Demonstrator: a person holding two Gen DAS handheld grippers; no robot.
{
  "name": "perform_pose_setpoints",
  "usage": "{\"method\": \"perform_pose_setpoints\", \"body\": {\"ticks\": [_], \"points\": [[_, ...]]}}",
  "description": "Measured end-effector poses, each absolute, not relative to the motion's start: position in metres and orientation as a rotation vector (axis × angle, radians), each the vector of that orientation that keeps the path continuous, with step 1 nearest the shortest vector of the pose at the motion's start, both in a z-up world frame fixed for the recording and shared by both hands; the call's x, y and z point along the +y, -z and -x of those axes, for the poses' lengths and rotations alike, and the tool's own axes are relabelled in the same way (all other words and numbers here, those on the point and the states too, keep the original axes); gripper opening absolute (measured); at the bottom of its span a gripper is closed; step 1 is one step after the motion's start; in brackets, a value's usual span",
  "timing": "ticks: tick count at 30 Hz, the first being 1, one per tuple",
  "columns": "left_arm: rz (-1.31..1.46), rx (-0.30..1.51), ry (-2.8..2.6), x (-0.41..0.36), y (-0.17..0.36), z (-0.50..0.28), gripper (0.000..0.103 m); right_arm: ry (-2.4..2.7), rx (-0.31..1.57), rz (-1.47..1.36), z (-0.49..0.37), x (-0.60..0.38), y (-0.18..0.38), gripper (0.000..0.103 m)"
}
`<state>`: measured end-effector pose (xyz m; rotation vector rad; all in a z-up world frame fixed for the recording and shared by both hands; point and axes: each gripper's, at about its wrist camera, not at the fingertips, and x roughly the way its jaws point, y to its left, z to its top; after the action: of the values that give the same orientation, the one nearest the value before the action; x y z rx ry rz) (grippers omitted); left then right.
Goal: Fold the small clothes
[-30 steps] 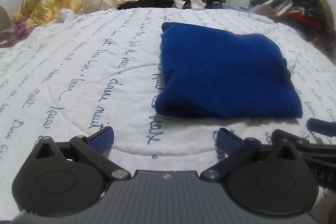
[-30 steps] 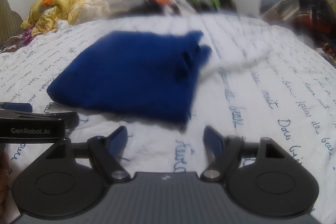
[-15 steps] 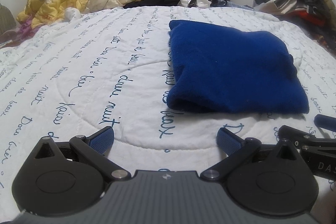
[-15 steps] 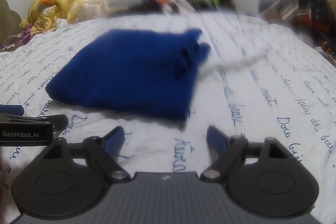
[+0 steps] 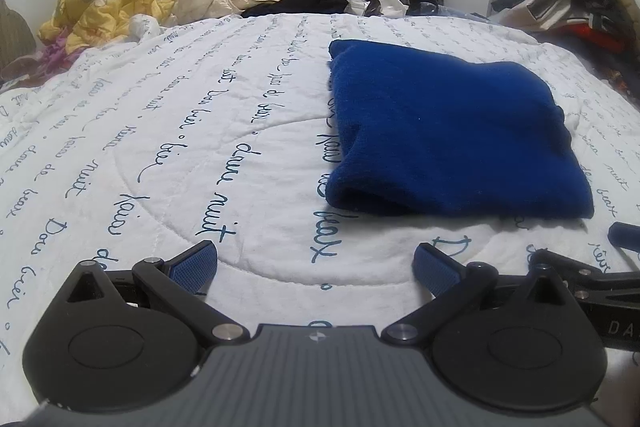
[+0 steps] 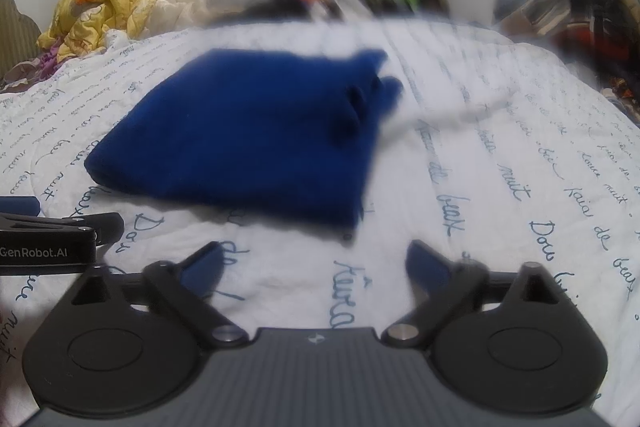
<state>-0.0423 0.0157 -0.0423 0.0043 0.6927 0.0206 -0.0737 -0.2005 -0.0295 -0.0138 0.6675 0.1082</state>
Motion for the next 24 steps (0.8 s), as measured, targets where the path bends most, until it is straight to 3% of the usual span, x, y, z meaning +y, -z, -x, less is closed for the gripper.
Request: {"method": "perform_pose_setpoints", "body": {"ticks": [24], "points": [[0.001,0.687,-0.038,0.0147,0.0415,0.0415,0.103,-0.110,0.670,0.016,0.0734,-0.1990,0.0296,0.103]]}}
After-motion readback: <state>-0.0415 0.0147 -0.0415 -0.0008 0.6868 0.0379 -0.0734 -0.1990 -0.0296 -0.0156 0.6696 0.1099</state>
